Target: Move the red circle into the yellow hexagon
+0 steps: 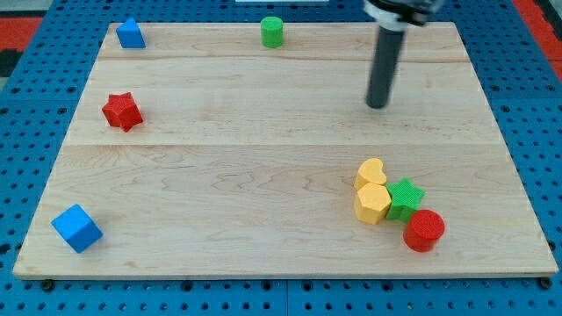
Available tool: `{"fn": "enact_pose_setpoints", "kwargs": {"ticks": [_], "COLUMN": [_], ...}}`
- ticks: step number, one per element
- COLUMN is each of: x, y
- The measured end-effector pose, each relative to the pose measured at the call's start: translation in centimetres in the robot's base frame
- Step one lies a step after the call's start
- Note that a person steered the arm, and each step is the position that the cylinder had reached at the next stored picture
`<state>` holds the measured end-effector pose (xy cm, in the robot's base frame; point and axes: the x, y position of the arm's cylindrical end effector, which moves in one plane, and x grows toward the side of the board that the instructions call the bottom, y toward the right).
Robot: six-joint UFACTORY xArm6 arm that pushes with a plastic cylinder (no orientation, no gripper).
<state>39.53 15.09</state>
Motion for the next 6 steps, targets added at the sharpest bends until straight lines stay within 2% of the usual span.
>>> {"fn": "enact_pose_setpoints", "kwargs": {"ticks": [1,3,4,5,6], "x": [7.1,18.5,20.6,18.5,15.8], "y": [2.7,6.4,2.3,-0.7,-1.2]}}
